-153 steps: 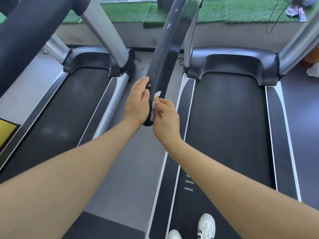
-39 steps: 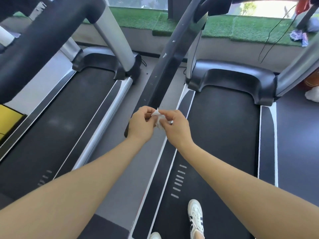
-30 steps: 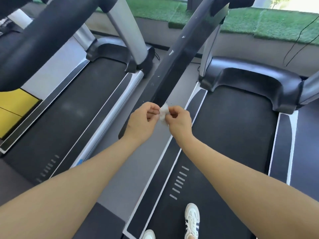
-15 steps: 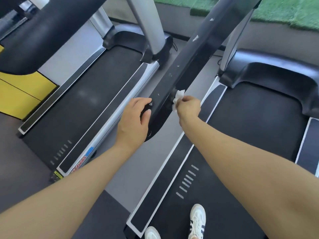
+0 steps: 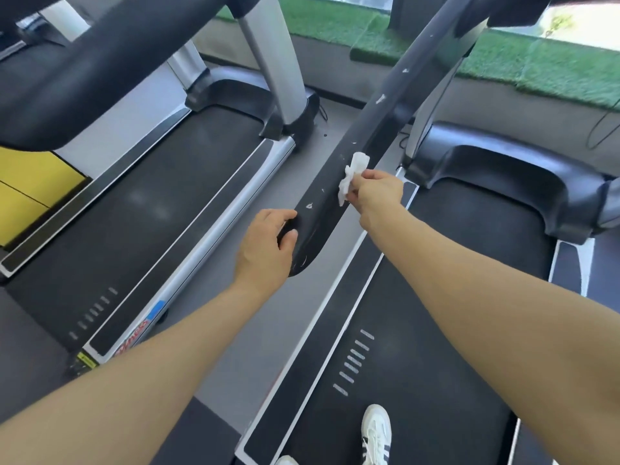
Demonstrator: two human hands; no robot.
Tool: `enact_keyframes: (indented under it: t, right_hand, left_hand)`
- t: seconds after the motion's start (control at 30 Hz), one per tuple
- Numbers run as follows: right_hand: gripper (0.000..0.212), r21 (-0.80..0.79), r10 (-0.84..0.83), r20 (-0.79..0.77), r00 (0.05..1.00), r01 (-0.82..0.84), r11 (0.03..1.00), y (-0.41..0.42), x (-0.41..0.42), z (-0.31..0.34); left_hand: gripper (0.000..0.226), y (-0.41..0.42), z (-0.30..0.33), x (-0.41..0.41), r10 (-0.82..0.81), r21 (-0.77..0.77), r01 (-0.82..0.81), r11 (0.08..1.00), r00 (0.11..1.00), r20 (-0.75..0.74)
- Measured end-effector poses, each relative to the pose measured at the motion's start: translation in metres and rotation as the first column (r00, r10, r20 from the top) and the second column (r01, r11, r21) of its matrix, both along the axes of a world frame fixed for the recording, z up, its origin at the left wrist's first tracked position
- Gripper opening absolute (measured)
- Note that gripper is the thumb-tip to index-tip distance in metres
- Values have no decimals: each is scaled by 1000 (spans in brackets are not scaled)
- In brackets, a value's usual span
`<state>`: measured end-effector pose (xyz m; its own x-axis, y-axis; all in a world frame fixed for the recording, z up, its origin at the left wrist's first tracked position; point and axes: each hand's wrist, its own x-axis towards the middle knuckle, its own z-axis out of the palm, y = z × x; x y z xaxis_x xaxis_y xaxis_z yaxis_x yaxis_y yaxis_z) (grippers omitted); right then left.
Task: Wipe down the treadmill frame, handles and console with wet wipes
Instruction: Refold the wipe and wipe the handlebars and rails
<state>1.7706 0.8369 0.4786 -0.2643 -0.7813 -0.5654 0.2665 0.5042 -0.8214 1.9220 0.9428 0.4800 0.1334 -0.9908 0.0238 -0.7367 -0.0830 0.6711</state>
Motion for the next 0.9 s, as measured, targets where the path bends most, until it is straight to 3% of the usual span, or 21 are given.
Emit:
enact_keyframes:
  t: [0.13, 0.67, 0.9]
  right_hand:
    - [24, -23, -19, 81, 997, 21, 1000, 14, 4, 0]
    - [10, 19, 87, -13, 996, -86, 996, 112, 52, -13]
    - [11, -28, 60, 40, 997, -59, 998, 143, 68, -23]
  left_hand:
    - [26, 4, -5, 11, 20, 21, -20, 1000, 999, -32]
    - [24, 28, -10, 24, 84, 113, -57, 992, 964, -251]
    - [28, 41, -12, 27, 111, 143, -67, 987, 938, -327]
